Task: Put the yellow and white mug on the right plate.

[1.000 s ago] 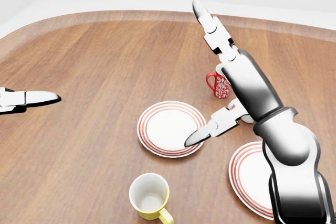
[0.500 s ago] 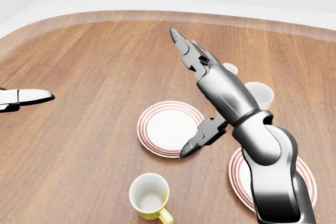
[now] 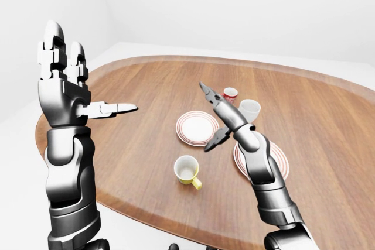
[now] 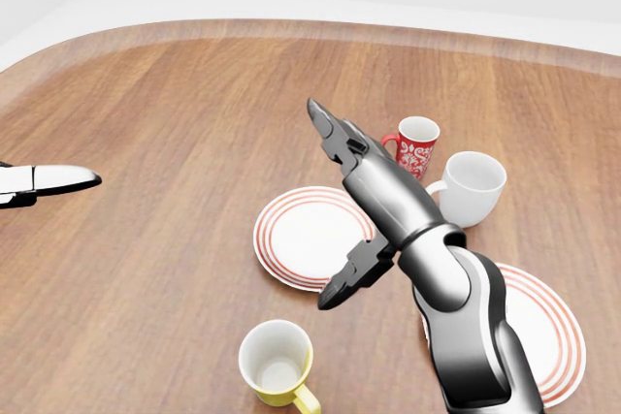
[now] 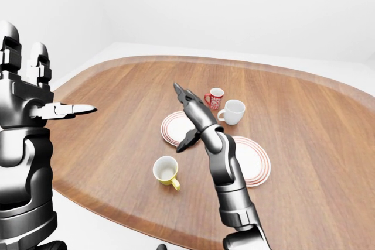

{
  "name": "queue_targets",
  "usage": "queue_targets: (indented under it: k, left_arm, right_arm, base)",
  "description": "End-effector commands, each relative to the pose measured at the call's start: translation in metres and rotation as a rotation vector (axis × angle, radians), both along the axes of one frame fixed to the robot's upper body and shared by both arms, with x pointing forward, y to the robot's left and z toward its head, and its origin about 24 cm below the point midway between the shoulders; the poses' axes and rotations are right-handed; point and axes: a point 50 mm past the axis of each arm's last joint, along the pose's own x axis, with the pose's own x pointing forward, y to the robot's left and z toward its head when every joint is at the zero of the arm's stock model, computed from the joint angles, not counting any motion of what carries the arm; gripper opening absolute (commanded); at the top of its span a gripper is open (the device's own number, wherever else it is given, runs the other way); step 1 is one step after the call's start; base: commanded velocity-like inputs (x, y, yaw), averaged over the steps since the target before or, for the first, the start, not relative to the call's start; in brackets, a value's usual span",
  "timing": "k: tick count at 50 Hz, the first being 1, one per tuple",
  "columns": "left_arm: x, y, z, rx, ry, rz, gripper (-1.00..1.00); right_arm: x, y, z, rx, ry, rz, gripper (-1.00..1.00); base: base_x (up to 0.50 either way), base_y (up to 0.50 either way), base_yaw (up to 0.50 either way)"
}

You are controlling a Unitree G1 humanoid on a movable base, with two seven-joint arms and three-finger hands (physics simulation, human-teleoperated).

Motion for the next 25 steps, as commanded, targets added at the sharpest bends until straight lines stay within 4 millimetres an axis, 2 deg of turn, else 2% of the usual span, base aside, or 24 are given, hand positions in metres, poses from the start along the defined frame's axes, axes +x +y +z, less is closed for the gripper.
queue_targets:
  k: [1, 10, 19, 25]
  left_arm:
    - [0.0, 0.0, 0.0, -0.001, -0.001, -0.001, 0.98]
    - [-0.001, 0.0, 0.001, 0.001, -0.004, -0.001, 0.98]
    - [-0.002, 0.0, 0.002, 0.001, -0.011, -0.001, 0.98]
    - [-0.001, 0.001, 0.001, 0.0, -0.006, 0.001, 0.98]
  right_arm:
    - [0.003, 0.006, -0.014, -0.007, 0.044, -0.01, 1.0]
    - [-0.003, 0.011, -0.021, -0.022, 0.05, -0.011, 1.0]
    - [-0.015, 0.019, -0.018, -0.047, 0.024, 0.012, 1.0]
    - [-0.018, 0.021, -0.023, -0.058, 0.032, 0.01, 1.0]
  base:
    - [0.0, 0.0, 0.0]
    - [0.0, 0.0, 0.0]
    - [0.0, 0.0, 0.0]
    - [0.0, 0.0, 0.0]
